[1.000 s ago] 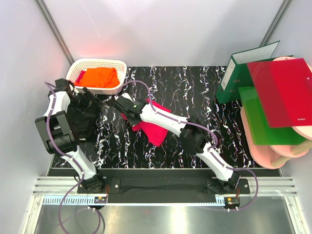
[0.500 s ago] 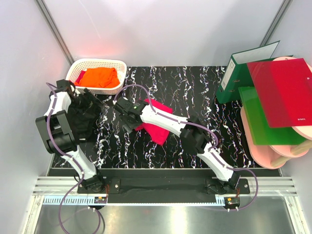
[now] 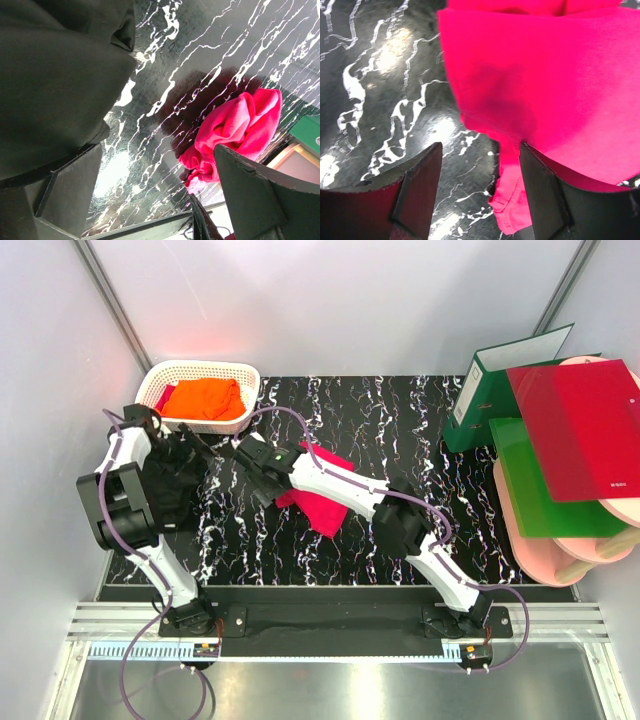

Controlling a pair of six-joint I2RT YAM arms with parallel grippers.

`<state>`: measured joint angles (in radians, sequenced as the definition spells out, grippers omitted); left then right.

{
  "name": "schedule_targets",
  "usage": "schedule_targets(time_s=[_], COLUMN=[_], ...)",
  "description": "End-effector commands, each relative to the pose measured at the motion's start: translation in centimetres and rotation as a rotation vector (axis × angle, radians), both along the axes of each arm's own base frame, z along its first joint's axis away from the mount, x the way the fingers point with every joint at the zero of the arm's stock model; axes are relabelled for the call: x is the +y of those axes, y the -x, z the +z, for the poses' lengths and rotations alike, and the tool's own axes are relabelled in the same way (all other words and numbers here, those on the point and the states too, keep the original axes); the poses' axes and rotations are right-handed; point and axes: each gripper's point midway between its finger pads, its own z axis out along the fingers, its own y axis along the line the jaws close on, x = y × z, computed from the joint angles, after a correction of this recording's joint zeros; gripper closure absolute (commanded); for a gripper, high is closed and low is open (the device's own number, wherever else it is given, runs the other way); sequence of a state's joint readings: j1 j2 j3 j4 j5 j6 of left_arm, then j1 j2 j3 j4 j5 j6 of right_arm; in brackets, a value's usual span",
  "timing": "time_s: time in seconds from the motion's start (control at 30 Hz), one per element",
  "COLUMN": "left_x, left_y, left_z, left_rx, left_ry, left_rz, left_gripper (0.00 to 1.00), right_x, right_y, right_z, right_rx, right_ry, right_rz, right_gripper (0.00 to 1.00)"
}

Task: Fold and stack the t-shirts
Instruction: Flatten out the tshirt

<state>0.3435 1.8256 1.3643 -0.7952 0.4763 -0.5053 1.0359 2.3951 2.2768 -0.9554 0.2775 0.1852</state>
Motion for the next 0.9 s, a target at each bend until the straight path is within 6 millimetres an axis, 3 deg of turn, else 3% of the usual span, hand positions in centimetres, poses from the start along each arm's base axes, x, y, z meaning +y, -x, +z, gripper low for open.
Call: schedule_targets(time_s=[0.0,0.23,0.3,0.33,0.53,0.87], left_x=[-0.6,-0.8,-1.0,-1.0,-1.3,-1.4], left_y=[-0.9,-0.7,-0.7,-0.7,-1.0,-0.8], left_z=[0.6,0.2,0.2,0.2,0.4,0.3], left_rx=[-0.043,-0.032,-0.031,-0.03,-0.04,-0.036], left_ry=[0.013,0.017,0.016,0.017,0.019,0.021], left_rz=[-0.026,-0.033,-0.039,-0.041,-0.049,-0.049], left_gripper=[0.02,0.02,0.02,0.02,0.03,0.03], right_x=[-0.9,-1.3,-1.5,-1.5,-2.3,-5.1], right_y=[-2.1,-3.5,-3.9,-4.0,-4.7,-5.5], right_z=[0.6,-2.6,-3.3,-3.4,0.6,12.6], right_rx=[-0.074,-0.071,-0.072,-0.072,-0.16,-0.383], right_ry=[0.017,0.071,0.082,0.082,0.067,-0.006], right_rz=[-0.071,-0.132,-0.144,-0.151,-0.185,-0.241], right_gripper=[0.29,0.36,0.68,0.99,1.0,1.0])
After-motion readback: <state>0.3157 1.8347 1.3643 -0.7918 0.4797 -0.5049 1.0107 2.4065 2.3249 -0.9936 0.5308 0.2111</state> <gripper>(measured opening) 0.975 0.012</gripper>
